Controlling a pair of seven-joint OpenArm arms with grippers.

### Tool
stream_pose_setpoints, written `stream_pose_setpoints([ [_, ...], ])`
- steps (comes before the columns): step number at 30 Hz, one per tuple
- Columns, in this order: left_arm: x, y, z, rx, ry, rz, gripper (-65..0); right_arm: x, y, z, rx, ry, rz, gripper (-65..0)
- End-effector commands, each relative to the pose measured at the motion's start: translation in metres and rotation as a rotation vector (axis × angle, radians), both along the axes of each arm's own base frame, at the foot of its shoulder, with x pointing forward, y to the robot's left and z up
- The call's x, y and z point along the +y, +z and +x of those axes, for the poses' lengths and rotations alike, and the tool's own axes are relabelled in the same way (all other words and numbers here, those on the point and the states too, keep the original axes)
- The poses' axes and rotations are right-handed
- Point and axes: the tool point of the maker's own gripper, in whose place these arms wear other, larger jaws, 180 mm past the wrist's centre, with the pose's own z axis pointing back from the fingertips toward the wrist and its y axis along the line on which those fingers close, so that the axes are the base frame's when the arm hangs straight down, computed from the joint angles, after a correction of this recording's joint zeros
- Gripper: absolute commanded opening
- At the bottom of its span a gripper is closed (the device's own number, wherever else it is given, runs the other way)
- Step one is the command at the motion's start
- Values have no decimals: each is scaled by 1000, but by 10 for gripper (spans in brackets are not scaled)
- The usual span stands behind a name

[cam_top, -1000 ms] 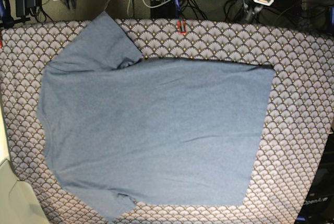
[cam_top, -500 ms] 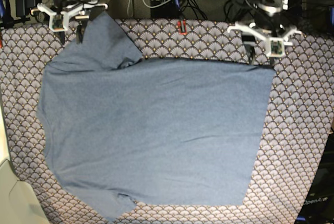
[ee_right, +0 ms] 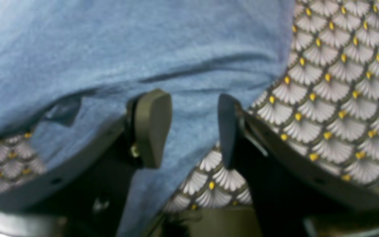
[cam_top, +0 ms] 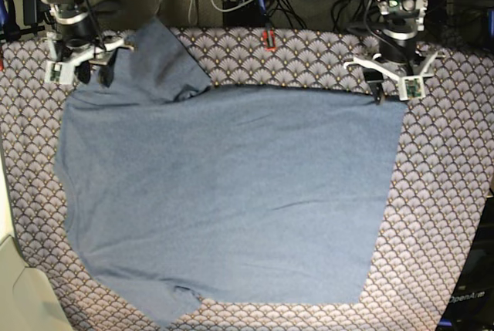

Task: Fold the T-shirt properly
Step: 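Lower both grippers onto the shirt's collar-side edge corners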

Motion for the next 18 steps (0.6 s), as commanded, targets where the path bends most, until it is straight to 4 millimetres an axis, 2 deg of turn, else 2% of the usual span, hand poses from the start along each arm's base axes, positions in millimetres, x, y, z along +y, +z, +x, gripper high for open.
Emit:
stream_pose_setpoints([
  [1, 1, 13, 4, -44, -12, 17, -325, -5, 9, 3, -35, -9, 10, -366],
  [5, 3, 14, 3, -43, -10, 23, -325, -7, -9, -6, 19, -26, 93, -367],
  [8, 13, 15, 1, -42, 19, 32, -325, -9, -26, -17, 56, -47, 152, -368],
  [13, 18, 14, -2, -35, 23, 43, -325, -2, -49, -34, 116, -47, 198, -369],
  [18, 29, 13, -9, -23, 48, 61, -325, 6, -58, -46, 148, -25, 220, -369],
])
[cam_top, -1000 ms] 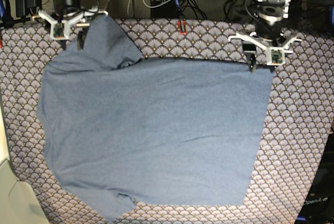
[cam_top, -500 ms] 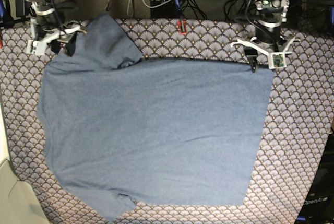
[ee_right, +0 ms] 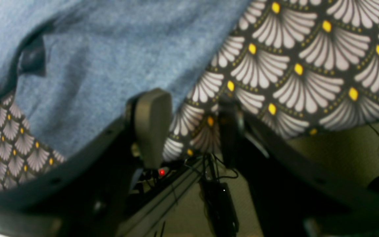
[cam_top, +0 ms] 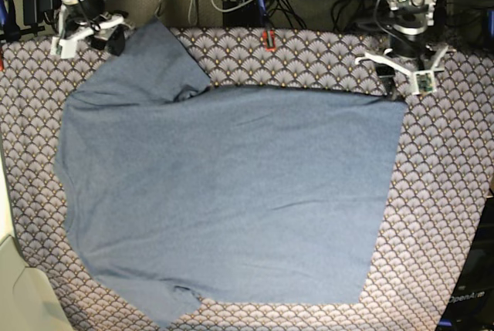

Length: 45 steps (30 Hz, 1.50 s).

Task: Fold the T-shirt properly
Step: 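Lower both grippers onto the shirt's collar-side edge corners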

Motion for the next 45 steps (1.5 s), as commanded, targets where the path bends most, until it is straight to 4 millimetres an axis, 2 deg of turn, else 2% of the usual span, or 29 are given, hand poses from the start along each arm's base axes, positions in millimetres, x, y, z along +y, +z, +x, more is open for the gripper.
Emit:
stream_pose_setpoints([
  [1, 3, 12, 5, -41, -2, 21, -325, 5, 0, -3, 6, 9, 12, -369],
  [6, 3, 10, 3, -36, -4, 21, -325, 8, -6, -7, 22, 3, 26, -369],
  [16, 1, 8, 5, -33, -4, 14, -325, 37, -7, 4, 7, 66, 74, -369],
  [19, -1, 8, 6, -36, -5, 9, -325, 38, -6, 11, -7, 67, 76, -369],
  [22, -1, 7, 6, -36, -4, 7, -325, 36, -15, 8, 21, 60, 83, -377],
  [25, 0, 1, 8, -26, 2, 0, -325, 36, -24, 11, 54, 65, 97, -430],
  [28, 3, -7, 7, -9, 11, -5, -325, 38, -34, 9, 92, 70, 112, -514],
  [33, 3, -12, 6, 0, 15, -8, -325, 37, -36, 9, 103, 82, 107, -650],
  [37, 3, -9, 8, -11, 15, -9, -318, 35, -36, 9, 103, 80, 104, -650],
  [41, 2, -4, 11, -55, 32, -82, -237, 35, -36, 9, 104, 81, 102, -650],
  [43, 1, -6, 12, -67, 49, -136, -222, 35, -36, 9, 104, 81, 101, -650],
  [45, 9, 1, 19, -103, 75, -160, -222, 34, -36, 9, 104, 80, 100, -650],
])
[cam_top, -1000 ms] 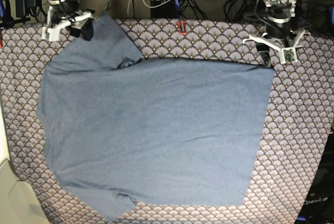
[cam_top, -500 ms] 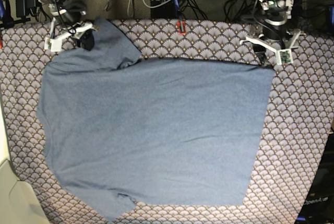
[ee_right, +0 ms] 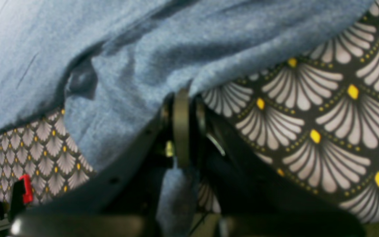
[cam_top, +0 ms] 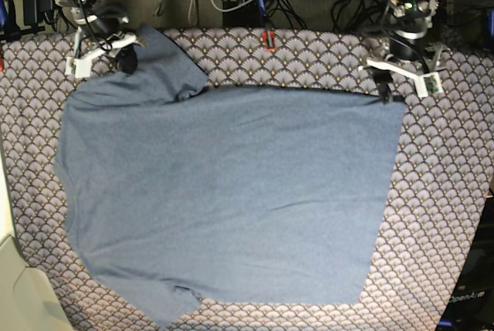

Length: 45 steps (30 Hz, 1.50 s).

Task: Fold the T-shirt properly
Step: 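Lower both grippers onto the shirt's collar-side edge corners, then close both grippers on the collar-side edge corners of the shirt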

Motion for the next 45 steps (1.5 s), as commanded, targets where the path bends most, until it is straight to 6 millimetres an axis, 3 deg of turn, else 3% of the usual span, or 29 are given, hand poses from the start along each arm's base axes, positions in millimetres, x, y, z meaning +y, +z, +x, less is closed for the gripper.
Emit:
stream_pose_setpoints([
  [1, 8, 13, 9, -57, 27, 8, -222, 6, -20, -24, 132, 50, -15, -650],
  [7, 26, -3, 18, -63, 114, -81, -222, 6, -25, -28, 147, 50, -12, -650],
  [11, 25, -20, 22, -44, 133, -135, -222, 2, -27, -29, 156, 57, -22, -650],
  [16, 25, -26, 29, -40, 141, -149, -222, 1, -27, -29, 156, 58, -23, -650],
  [32, 1, -57, 39, 18, 127, -217, -234, 1, -27, -29, 156, 59, -25, -650],
  [35, -3, -57, 42, 14, 126, -225, -320, -4, -26, -29, 157, 65, -37, -650],
  [42, -1, -56, 42, 13, 129, -223, -638, -8, -24, -29, 155, 74, -52, -650],
  [45, 2, -52, 40, 4, 131, -216, -639, -10, -23, -30, 153, 77, -57, -650],
])
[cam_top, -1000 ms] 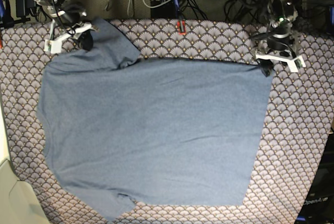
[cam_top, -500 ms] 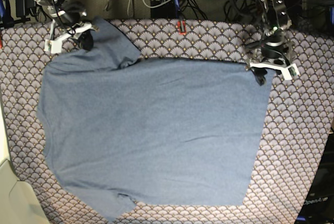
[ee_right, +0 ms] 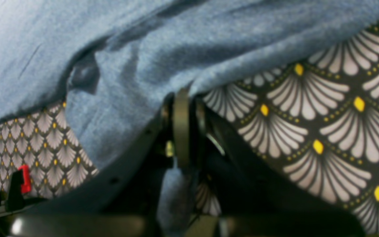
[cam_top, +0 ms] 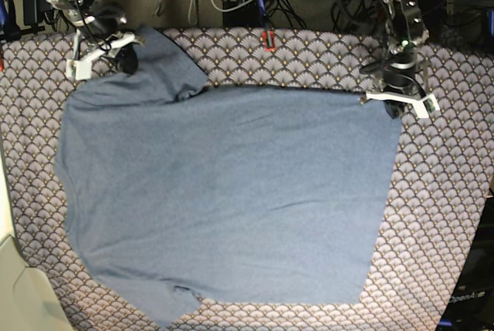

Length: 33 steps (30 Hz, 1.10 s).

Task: Fold the T-shirt properly
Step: 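Close both grippers on the collar-side edge corners of the shirt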

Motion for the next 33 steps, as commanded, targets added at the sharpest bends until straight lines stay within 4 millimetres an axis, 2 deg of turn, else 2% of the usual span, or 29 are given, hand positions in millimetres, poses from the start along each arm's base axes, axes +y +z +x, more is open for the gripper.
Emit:
stream_pose_setpoints([
  [1, -1, 5, 1, -6, -9, 1, -644, -7, -19, -27, 138, 28, -52, -650],
  [9, 3, 28, -12, -39, -26, 48, -646, -9, 10, -28, 79, 63, -102, -650],
  [17, 3, 32, -39, -14, -40, 71, -646, -4, 38, -39, -4, 125, -129, -650],
  [25, 3, 29, -69, 37, -53, 89, -646, -25, 44, -53, -12, 127, -164, -650],
  [30, 7, 32, -85, 63, -74, 116, -646, -17, 48, -60, -25, 202, -157, -650],
  [33, 11, 35, -93, 72, -72, 132, -646, -20, 47, -69, -10, 208, -162, -650],
])
